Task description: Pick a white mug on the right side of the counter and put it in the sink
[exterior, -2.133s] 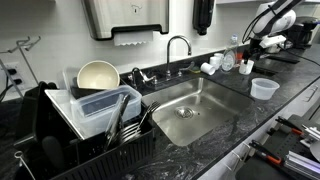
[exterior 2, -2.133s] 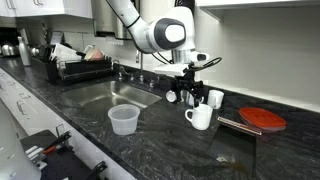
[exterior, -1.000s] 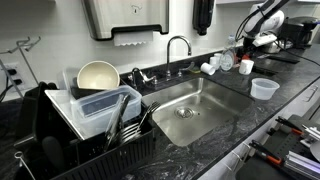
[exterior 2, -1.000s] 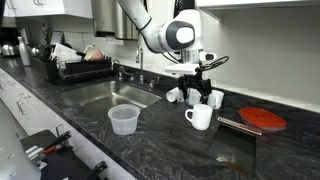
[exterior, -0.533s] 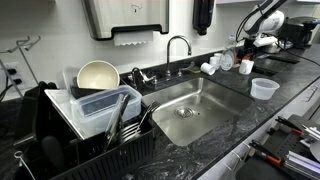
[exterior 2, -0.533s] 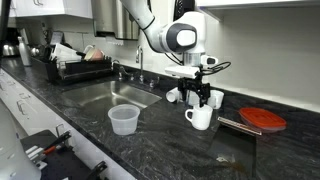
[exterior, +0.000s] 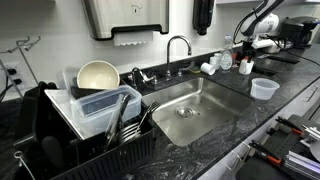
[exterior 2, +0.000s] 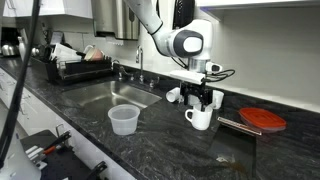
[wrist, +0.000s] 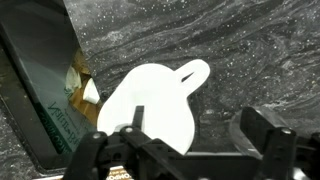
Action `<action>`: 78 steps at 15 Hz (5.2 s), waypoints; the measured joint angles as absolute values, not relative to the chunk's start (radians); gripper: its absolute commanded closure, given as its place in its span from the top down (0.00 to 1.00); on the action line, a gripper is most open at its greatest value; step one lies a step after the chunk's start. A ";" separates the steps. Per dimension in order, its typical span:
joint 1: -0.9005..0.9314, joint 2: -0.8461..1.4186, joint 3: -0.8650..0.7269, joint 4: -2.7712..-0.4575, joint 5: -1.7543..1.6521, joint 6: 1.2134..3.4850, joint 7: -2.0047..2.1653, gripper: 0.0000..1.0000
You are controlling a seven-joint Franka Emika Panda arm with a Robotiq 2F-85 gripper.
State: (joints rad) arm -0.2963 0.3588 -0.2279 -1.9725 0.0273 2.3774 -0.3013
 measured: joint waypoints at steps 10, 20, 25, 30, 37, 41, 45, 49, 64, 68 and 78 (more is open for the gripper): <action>-0.360 0.404 -0.221 -1.923 0.028 2.275 -0.345 0.01; -0.361 0.404 -0.213 -1.908 0.028 2.259 -0.345 0.02; -0.362 0.398 -0.223 -1.897 0.025 2.258 -0.344 0.02; -0.361 0.395 -0.232 -1.896 0.019 2.249 -0.342 0.02; -0.336 0.316 -0.232 -1.953 -0.043 2.231 -0.260 0.02; -0.313 0.242 -0.232 -2.031 -0.069 2.231 -0.184 0.02; -0.271 0.178 -0.227 -2.113 -0.071 2.234 -0.113 0.02; -0.218 0.109 -0.217 -2.175 -0.107 2.240 -0.029 0.02; -0.022 0.068 -0.035 -2.227 -0.141 2.258 -0.046 0.02; 0.011 0.098 0.004 -2.224 -0.145 2.263 -0.132 0.02; 0.027 0.194 0.049 -2.222 -0.143 2.264 -0.359 0.07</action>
